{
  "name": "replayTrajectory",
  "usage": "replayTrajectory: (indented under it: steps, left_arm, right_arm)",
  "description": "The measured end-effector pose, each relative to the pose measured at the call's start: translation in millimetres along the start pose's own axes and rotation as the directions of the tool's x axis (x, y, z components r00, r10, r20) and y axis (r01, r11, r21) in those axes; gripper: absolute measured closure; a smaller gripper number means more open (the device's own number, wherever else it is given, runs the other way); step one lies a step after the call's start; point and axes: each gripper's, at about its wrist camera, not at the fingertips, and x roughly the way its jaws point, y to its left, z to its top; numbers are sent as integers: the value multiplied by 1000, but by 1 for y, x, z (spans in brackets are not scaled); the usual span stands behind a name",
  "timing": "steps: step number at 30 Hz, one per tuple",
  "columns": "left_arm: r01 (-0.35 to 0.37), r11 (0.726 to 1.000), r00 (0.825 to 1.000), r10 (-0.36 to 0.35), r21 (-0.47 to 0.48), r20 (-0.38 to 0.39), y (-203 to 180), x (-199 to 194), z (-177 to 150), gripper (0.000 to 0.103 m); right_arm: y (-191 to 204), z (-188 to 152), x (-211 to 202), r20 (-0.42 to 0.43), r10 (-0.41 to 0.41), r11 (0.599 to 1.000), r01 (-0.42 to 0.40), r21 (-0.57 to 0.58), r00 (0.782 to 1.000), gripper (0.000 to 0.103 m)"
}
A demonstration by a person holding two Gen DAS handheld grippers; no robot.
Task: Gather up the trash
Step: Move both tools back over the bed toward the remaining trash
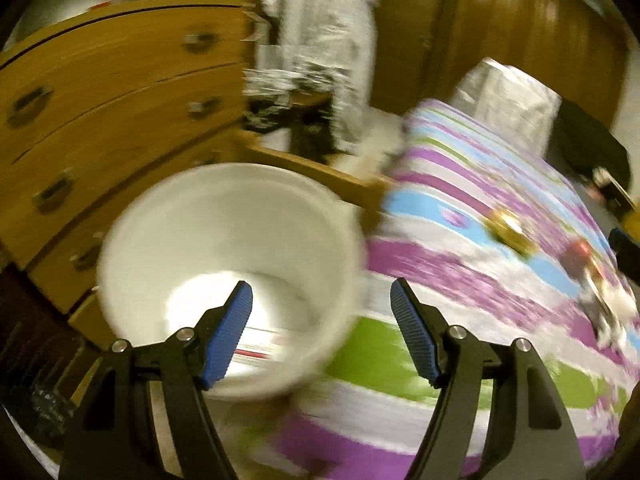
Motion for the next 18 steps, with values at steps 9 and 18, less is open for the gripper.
replayTrajectory:
  steps: [9, 18]
  left_arm:
    - [248, 943, 964, -219, 221, -150, -162, 25, -41, 35]
    - [336, 898, 932, -272, 285, -241, -243, 36, -78, 35]
  right_arm:
    - [-135, -111, -101, -49, -210, 957, 216, 196, 976, 31]
    - [-315, -140, -184, 53, -407, 846, 354, 399, 912, 31]
